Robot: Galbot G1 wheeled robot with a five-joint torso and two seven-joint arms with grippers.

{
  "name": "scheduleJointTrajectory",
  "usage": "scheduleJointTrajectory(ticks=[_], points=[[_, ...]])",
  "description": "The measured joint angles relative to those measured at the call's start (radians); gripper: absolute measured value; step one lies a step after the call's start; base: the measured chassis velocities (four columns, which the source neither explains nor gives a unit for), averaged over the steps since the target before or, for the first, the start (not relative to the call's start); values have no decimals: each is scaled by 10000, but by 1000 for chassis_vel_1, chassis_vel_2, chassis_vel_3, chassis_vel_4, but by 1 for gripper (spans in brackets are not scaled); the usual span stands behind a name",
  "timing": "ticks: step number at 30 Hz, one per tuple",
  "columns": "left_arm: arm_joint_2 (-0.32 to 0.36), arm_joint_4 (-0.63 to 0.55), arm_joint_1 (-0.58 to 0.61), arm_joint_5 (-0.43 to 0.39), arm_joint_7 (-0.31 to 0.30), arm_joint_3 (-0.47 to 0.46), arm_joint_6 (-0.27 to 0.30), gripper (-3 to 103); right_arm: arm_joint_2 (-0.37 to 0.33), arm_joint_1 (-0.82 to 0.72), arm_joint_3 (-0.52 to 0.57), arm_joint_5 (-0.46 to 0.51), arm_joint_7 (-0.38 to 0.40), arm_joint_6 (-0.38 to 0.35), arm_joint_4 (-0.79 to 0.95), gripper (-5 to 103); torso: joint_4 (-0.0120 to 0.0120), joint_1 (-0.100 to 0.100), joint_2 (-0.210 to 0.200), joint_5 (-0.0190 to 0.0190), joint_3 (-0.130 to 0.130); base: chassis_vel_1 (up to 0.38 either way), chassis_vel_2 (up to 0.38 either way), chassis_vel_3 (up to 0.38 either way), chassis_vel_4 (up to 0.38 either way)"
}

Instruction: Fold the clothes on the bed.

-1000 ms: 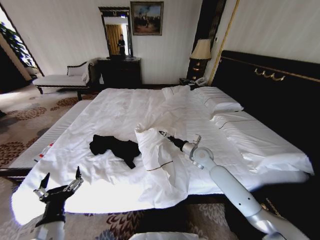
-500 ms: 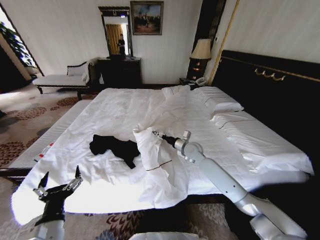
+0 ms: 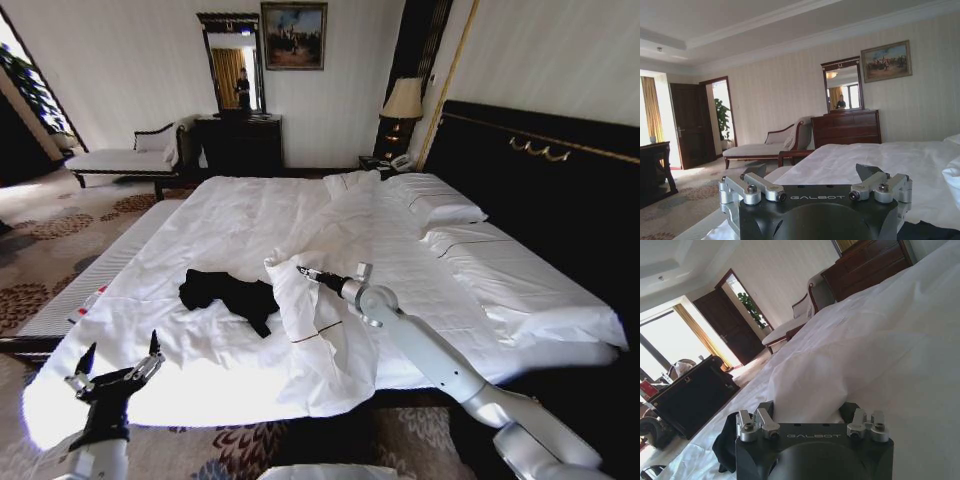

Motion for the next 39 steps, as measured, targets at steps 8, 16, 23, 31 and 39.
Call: scheduleJointTrajectory(ticks=[8, 16, 23, 31, 39], points=[[0, 0, -46, 38, -11, 60, -17, 100, 283, 17, 18, -414, -388, 243, -330, 40, 0, 0, 0, 0, 0, 0, 0, 0, 0], [0, 0, -68, 41, -17, 74, -26, 100, 345, 15, 126, -441, -744, 356, -334, 19, 1, 0, 0, -1, 0, 0, 0, 0, 0], [0, 0, -123, -54, -17, 103, -34, 100, 60, -346, 801, -610, -1719, 984, 270, 3, 5, 1, 0, 1, 1, 0, 0, 0, 0], [0, 0, -439, -207, 75, 312, 48, 100, -705, -2457, 3305, -545, -1693, 1528, 2282, 3, 0, 0, 1, 2, 0, 0, 0, 0, 0], [1, 0, -1123, -502, 151, 780, 184, 100, -772, -6532, 7378, -1530, -1018, 2351, 4405, 3, 3, 0, 2, 3, -1, 0, 0, 0, 0]])
